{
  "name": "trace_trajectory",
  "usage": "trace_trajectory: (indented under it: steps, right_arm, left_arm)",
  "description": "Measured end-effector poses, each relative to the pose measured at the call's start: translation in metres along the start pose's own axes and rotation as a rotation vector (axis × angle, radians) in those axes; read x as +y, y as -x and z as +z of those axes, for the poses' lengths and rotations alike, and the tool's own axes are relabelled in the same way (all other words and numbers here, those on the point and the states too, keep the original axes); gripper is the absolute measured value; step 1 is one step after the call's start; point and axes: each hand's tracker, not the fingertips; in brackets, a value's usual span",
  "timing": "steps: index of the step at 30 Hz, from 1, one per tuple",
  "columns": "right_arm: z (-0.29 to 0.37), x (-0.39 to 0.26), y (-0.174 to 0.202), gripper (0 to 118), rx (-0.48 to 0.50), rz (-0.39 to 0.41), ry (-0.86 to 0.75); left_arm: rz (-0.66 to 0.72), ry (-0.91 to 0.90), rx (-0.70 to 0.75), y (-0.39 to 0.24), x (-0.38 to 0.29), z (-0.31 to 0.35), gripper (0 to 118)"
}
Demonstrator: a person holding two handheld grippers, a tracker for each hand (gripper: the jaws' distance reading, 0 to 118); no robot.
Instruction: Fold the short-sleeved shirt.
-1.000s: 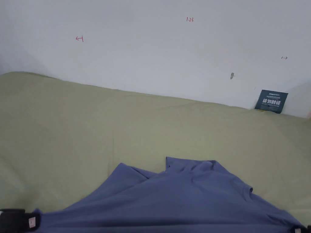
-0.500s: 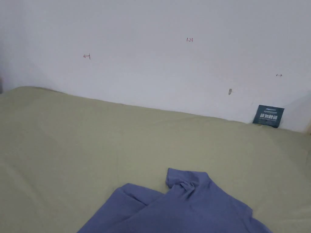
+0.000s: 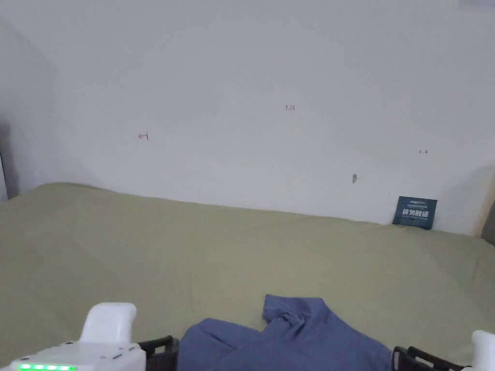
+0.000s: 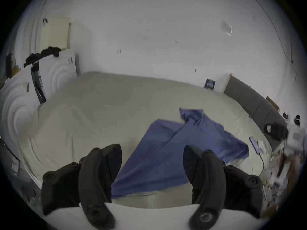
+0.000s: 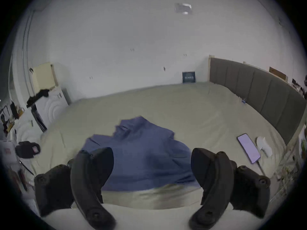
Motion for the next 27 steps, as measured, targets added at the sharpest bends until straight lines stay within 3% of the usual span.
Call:
trace_trajectory:
  steps: [2, 3, 4, 5, 6, 7, 10, 16, 19, 25, 26, 27]
  right_arm:
    - [0.012, -0.018, 0.029, 96, -0.027, 0.025, -0.006]
    - [0.018, -0.028, 0.040, 86, -0.062, 0.054, -0.002]
    - [0.023, -0.039, 0.052, 56, -0.095, 0.103, 0.003]
    - [0.028, -0.052, 0.061, 23, -0.114, 0.146, 0.003]
    - [0.030, -0.064, 0.066, 4, -0.103, 0.160, 0.018]
    - [0.037, -0.077, 0.069, 4, -0.091, 0.164, -0.003]
    - [0.054, -0.112, 0.078, 3, -0.053, 0.187, 0.036]
    - [0.065, -0.149, 0.087, 3, 0.010, 0.220, 0.100]
    - [0.066, -0.145, 0.089, 3, 0.026, 0.211, 0.107]
    - [0.064, -0.115, 0.075, 3, 0.029, 0.181, 0.058]
    - [0.063, -0.110, 0.071, 3, 0.027, 0.172, 0.050]
    - [0.061, -0.105, 0.068, 3, 0.024, 0.168, 0.047]
  left_arm:
    - [0.023, -0.050, 0.021, -0.032, -0.018, 0.008, 81]
    - [0.004, -0.059, 0.007, -0.044, -0.030, 0.011, 81]
    - [-0.052, -0.060, 0.020, -0.057, -0.041, 0.014, 71]
    - [-0.120, -0.043, 0.020, -0.068, -0.054, 0.018, 51]
    - [-0.168, -0.022, 0.035, -0.075, -0.066, 0.019, 21]
    - [-0.206, -0.008, 0.062, -0.080, -0.081, 0.021, 0]
    - [-0.153, 0.000, -0.039, -0.081, -0.119, 0.041, 0]
    - [-0.167, 0.077, 0.011, -0.075, -0.152, 0.050, 0]
    - [-0.104, 0.080, 0.019, -0.055, -0.138, 0.046, 0]
    - [-0.110, 0.104, 0.084, 0.033, -0.064, 0.024, 0]
    - [-0.097, 0.142, 0.045, 0.052, -0.053, 0.017, 6]
    - [-0.089, 0.212, -0.013, 0.073, -0.042, 0.007, 20]
